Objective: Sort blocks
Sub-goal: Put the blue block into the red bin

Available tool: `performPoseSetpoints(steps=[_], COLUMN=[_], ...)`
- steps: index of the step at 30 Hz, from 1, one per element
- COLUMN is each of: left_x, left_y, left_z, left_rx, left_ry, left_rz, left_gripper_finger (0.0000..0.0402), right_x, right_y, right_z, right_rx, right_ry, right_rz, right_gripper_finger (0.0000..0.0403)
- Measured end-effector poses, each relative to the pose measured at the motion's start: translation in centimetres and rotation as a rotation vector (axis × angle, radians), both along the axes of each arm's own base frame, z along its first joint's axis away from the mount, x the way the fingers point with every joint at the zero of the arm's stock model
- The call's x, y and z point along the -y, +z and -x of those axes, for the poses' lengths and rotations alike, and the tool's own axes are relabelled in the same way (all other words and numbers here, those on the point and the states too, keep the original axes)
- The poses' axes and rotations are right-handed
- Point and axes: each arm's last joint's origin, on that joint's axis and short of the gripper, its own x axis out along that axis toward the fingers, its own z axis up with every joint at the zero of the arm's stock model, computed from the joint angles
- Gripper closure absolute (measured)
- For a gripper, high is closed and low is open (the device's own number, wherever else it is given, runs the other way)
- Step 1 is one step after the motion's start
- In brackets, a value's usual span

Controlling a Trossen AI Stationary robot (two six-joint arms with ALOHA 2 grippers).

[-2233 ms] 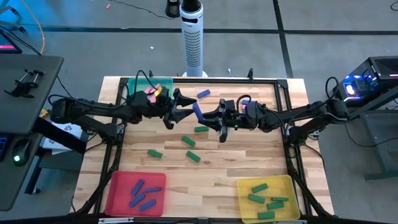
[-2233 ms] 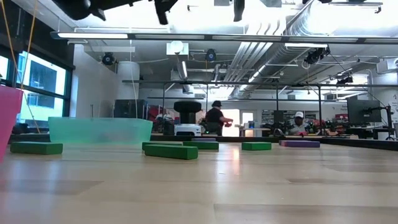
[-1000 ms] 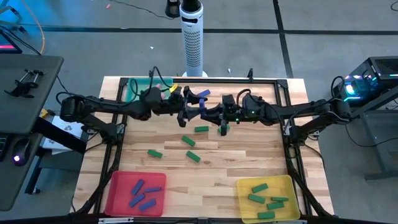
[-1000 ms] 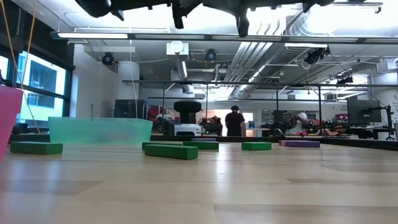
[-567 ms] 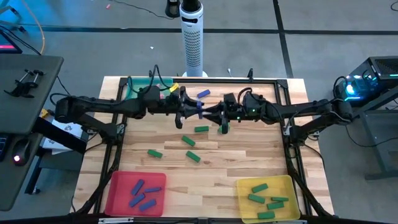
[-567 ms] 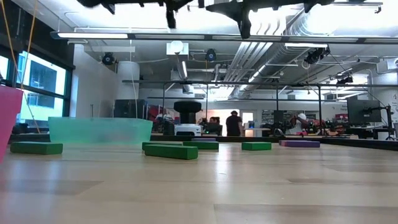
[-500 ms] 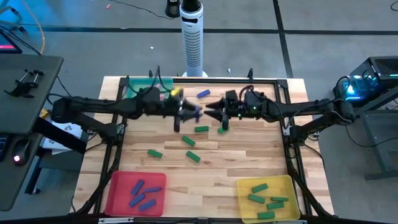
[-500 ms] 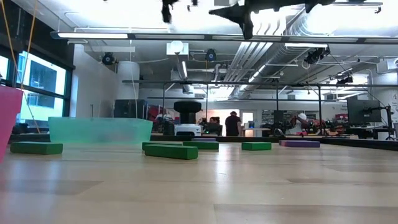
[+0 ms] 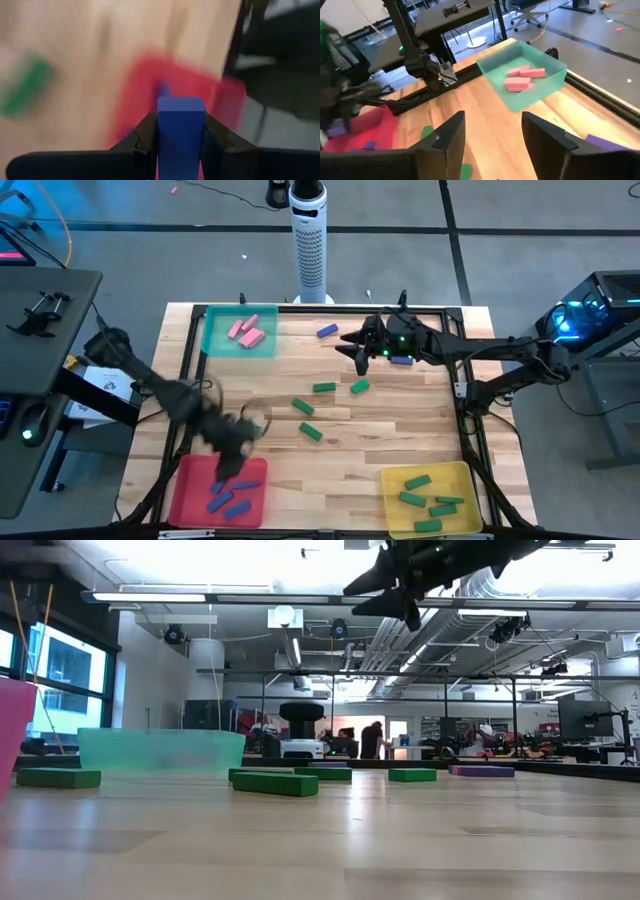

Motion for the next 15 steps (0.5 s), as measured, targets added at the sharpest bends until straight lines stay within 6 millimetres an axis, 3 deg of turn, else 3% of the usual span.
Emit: performPoseSetpoints(steps=[5,9,15], left_x=[4.2,4.8,4.5], left_y=[-3.3,-5.7,-7.0], left_z=[4.2,6.4,7.3], left_rx=[-0.184,-0.312,-0.391], left_ry=[0.102,0.234,0.289], left_rz=[0.106,0.09,0.078], left_gripper_finger=[0.0332,0.0317,0.0233], right_x=[0.5,0.7,1.1], right_y=[0.0,-0.1,-0.5], right_z=[0.1,0.2,0.9], right_rx=[-0.016,-0.02,-0.1], right_ry=[0.002,-0.002,-0.01], right_rz=[0.061,0.07,0.058], right_gripper_finger=[0.0231,0.0231,0.0231])
